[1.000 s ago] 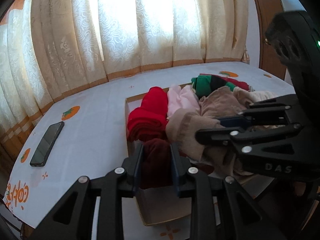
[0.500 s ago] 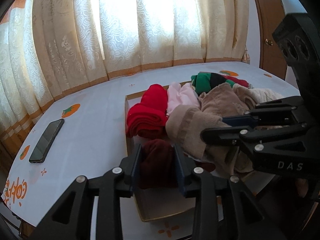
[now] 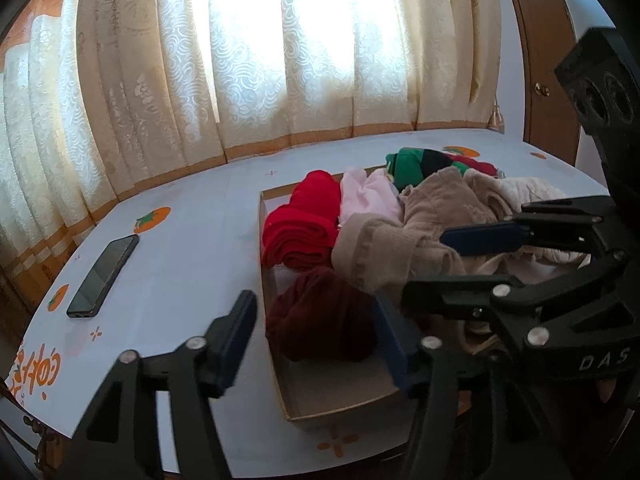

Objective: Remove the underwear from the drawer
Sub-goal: 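Drop the dark red sock into the tray with the left tool while the right tool releases the beige sock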

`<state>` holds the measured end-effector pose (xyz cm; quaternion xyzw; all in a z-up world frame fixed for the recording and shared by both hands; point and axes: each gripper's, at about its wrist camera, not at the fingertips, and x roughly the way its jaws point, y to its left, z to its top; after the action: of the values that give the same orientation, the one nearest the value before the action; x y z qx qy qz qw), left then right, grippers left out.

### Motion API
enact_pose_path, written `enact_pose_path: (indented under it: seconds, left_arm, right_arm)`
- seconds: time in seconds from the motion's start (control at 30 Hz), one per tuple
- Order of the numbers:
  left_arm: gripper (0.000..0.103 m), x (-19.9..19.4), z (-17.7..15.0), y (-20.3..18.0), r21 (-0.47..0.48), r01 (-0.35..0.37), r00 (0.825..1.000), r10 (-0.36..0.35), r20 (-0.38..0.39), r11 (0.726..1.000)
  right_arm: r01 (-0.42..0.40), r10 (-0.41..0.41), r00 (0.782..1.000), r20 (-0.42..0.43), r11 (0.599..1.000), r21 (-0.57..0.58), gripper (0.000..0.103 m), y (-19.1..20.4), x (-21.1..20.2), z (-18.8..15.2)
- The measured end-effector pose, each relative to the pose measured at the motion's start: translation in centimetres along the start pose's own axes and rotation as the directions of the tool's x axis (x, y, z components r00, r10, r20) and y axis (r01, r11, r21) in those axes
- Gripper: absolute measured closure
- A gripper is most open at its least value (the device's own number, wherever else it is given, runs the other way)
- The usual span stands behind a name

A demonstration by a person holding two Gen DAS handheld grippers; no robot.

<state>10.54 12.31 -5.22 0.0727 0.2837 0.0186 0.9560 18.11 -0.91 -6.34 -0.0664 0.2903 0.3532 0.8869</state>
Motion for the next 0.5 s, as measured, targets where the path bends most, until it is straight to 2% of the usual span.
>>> enact_pose_path:
  seconds: [0.07, 0.2, 0.3, 0.43, 0.5]
  left_arm:
    - [0.031, -0.3, -0.1, -0.1, -0.003, -0.008, 1.000, 0.008, 0.008, 1.000]
    - [0.023, -0.7, -0.2, -0.2, -0.002, -0.014, 1.000, 0.014, 0.014, 1.000]
    - [0.018, -1.0, -0.3, -0.4, 0.001, -0.019, 1.000, 0.019, 0.021, 1.000]
    - [0.016, -1.4, -0.3, -0.4, -0.003, -0.019, 0.999, 0.019, 0.027, 1.000]
    - [0.009, -1.8, -0.4, -0.5, -0.007, -0.021, 0.999, 0.021, 0.029, 1.000]
  right_arm:
    - [0.000, 0.000, 1.000, 0.002, 1.000, 0.003, 0.049, 0.0, -0.2, 0.0]
    - [0.009, -0.009, 1.000, 0.013, 1.000, 0.003, 0.041, 0.1, -0.6, -0.2]
    - [0.019, -0.019, 1.000, 0.018, 1.000, 0.004, 0.040, 0.1, -1.0, -0.4]
    - [0.016, -0.017, 0.999, 0.034, 1.000, 0.014, 0.039, 0.0, -1.8, -0.7]
    - [0.014, -0.014, 0.999, 0.038, 1.000, 0.017, 0.038, 0.0, -2.3, -1.0]
